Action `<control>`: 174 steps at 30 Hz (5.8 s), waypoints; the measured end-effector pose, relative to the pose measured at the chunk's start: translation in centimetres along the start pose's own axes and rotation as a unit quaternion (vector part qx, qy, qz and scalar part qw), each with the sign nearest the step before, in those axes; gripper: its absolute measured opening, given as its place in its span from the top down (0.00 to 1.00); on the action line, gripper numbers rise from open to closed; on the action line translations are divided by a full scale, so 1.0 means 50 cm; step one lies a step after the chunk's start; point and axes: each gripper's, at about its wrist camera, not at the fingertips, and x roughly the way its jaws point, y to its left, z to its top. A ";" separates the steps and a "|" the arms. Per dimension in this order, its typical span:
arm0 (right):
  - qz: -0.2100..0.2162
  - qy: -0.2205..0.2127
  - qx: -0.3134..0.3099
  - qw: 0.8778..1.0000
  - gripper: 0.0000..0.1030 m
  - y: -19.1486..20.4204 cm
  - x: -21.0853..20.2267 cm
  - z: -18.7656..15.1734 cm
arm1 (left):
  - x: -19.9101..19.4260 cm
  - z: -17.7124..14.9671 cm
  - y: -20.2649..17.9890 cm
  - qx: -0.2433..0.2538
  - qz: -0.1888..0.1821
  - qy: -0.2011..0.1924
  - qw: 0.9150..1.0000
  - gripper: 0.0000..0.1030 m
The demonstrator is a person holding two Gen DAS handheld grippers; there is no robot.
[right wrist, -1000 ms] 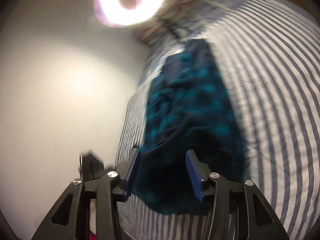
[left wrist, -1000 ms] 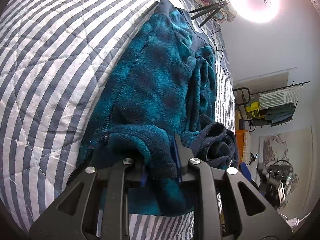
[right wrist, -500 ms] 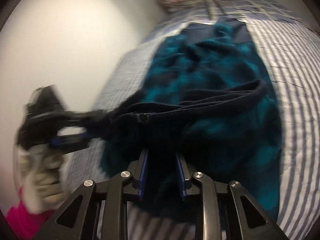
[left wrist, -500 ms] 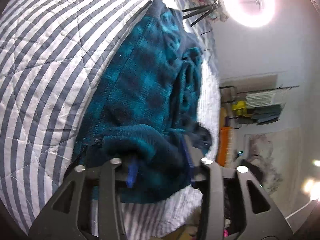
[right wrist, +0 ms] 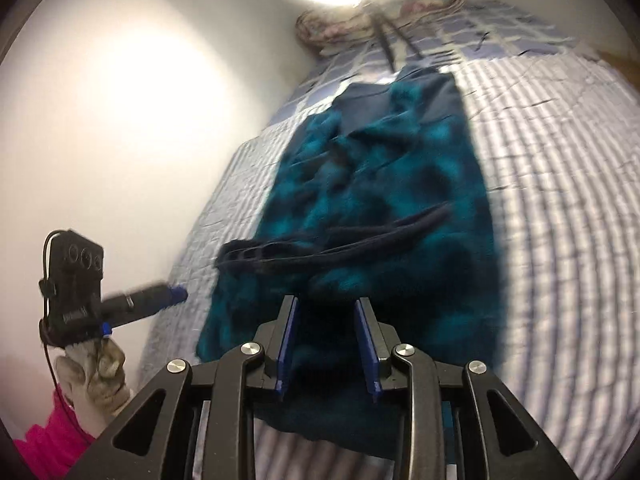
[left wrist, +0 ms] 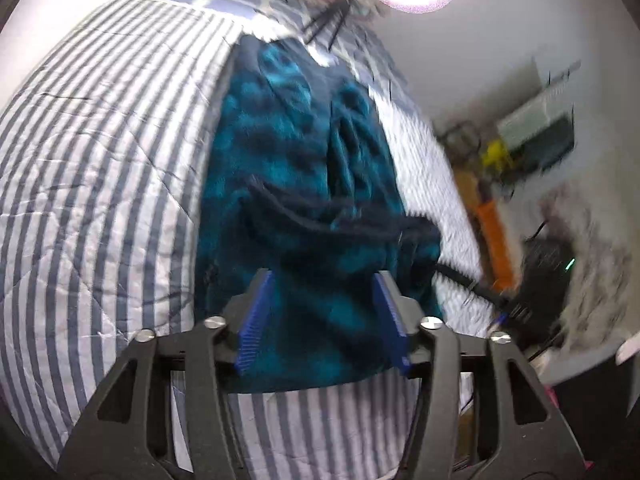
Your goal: Fold large clothes
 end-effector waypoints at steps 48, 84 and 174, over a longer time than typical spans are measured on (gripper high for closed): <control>-0.042 -0.050 0.062 0.996 0.43 -0.322 0.221 0.440 | 0.289 0.544 0.264 -0.073 -0.004 -0.011 0.997 0.32; -0.074 -0.067 -0.123 0.987 0.92 -0.128 0.195 0.520 | 0.179 0.530 0.070 0.089 -0.022 -0.080 0.993 0.94; -0.077 -0.040 -0.097 0.992 0.65 0.046 -0.116 -0.022 | -0.065 -0.031 -0.085 0.095 0.072 -0.043 0.992 0.56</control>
